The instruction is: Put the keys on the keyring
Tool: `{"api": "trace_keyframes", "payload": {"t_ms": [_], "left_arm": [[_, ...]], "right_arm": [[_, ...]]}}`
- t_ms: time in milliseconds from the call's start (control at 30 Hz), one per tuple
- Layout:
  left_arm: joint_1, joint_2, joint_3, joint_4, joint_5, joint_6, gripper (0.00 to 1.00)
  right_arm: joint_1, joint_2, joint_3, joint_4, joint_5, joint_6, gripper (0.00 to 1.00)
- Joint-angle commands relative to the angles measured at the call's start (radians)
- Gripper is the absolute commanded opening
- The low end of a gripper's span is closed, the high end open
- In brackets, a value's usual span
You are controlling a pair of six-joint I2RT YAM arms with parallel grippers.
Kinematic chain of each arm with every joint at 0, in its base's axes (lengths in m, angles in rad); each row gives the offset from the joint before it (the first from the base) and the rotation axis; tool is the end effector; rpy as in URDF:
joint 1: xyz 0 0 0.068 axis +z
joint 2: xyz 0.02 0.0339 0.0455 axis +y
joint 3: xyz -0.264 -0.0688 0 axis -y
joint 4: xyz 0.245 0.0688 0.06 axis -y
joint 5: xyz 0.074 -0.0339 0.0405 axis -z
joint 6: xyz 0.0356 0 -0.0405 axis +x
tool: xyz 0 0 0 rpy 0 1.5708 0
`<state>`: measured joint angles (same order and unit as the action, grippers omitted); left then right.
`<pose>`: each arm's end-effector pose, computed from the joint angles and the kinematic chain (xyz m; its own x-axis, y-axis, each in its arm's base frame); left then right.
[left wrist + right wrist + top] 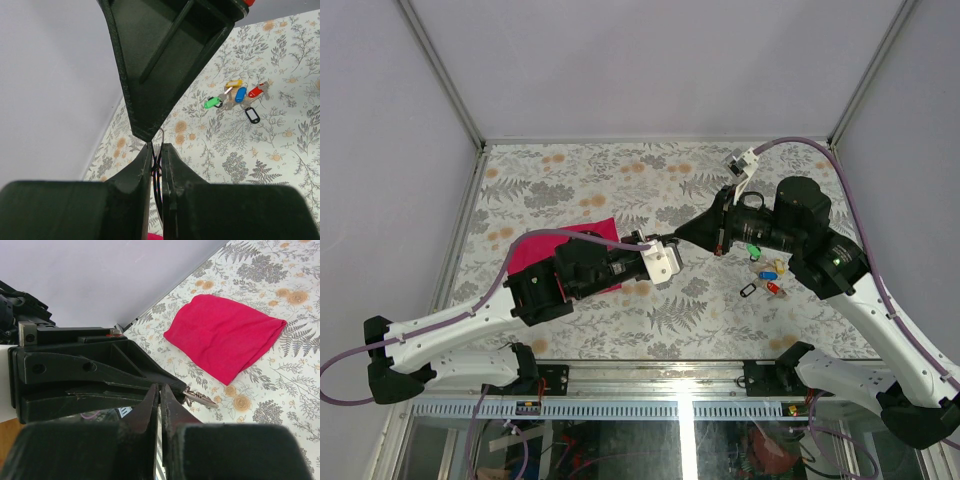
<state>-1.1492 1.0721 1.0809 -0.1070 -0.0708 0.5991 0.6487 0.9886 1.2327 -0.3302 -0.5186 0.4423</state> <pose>0.1034 -0.2245 0.3968 0.4639 0.3403 -0.8180 0.7505 0.3397 0.5669 0.1508 0.1365 0.4424 -0.4550 0.1216 -0.8822 -0.8005 0.3781 0.4650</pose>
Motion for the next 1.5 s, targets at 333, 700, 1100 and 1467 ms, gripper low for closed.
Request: {"api": "trace_keyframes", "payload": {"t_ms": [333, 700, 1100, 1467], "left_arm": [[0.002, -0.009, 0.031, 0.048, -0.024, -0.012, 0.00], [0.002, -0.008, 0.032, 0.049, -0.037, -0.013, 0.00], [0.002, -0.003, 0.037, 0.049, -0.049, -0.012, 0.01], [0.003, -0.006, 0.031, 0.064, -0.070, -0.015, 0.11]], "right_arm": [[-0.001, -0.002, 0.006, 0.050, -0.032, 0.004, 0.28], [-0.001, 0.006, 0.004, 0.041, -0.044, -0.001, 0.21], [-0.001, 0.009, 0.002, 0.029, -0.046, -0.010, 0.03], [-0.002, -0.027, 0.001, 0.066, -0.026, -0.004, 0.00]]}}
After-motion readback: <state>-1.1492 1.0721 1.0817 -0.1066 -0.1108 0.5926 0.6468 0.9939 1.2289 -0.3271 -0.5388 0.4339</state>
